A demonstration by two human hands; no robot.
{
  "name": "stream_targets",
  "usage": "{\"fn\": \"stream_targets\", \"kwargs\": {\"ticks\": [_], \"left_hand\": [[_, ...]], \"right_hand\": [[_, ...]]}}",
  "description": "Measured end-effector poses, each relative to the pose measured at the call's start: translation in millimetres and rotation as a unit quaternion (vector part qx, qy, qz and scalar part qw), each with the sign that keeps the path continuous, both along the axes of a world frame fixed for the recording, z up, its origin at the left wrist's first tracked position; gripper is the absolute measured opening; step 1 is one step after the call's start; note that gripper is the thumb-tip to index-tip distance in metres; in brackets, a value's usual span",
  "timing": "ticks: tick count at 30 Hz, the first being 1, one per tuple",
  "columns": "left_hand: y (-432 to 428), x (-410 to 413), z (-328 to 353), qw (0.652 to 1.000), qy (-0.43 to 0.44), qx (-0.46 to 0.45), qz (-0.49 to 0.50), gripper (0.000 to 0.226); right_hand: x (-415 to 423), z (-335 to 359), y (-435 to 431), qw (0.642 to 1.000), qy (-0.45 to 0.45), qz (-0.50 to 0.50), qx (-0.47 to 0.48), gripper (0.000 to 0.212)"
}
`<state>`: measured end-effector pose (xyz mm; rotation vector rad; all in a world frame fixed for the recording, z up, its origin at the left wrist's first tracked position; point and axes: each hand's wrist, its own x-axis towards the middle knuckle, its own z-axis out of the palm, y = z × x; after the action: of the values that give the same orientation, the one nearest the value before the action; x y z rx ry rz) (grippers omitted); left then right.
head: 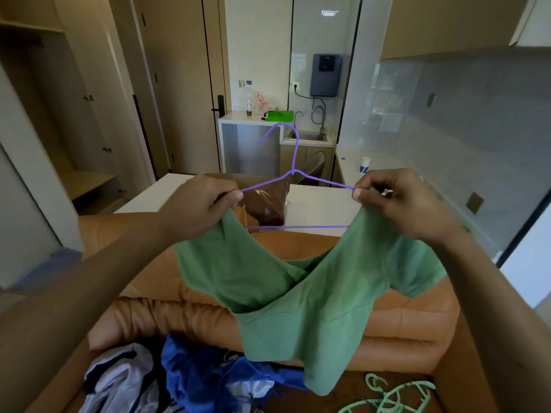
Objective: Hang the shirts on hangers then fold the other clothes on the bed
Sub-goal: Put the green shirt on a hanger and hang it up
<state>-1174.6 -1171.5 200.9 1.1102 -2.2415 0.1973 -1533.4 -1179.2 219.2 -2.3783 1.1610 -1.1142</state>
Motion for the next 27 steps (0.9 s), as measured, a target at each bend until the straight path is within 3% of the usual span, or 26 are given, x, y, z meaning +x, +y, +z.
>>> {"fn": "stream_targets", "kwargs": {"ticks": [8, 13, 16, 22, 27], "left_hand": [[19.9, -17.8, -5.4, 0.998, 0.043, -0.042, 0.030, 0.027], [57.7, 4.2, 5.0, 0.992, 0.065, -0.079, 0.079, 0.028], [86.0, 26.5, 7.4, 0.986, 0.083, -0.089, 0.115, 0.028], [145.8, 93.6, 6.2, 0.973, 0.095, -0.089, 0.191, 0.029], [189.7, 159.2, 3.6, 0.965, 0.104, -0.074, 0.229, 0.027]], "right_hand": [[1.8, 8.4, 4.5, 0.994, 0.046, 0.082, 0.062, 0.006], [-6.6, 10.6, 5.7, 0.992, 0.037, 0.109, 0.060, 0.027], [2.0, 21.3, 12.8, 0.983, 0.059, 0.150, 0.090, 0.019], [77.3, 28.5, 43.5, 0.920, 0.052, 0.322, 0.217, 0.026], [171.0, 3.9, 99.5, 0.858, -0.086, 0.392, 0.321, 0.009]]}}
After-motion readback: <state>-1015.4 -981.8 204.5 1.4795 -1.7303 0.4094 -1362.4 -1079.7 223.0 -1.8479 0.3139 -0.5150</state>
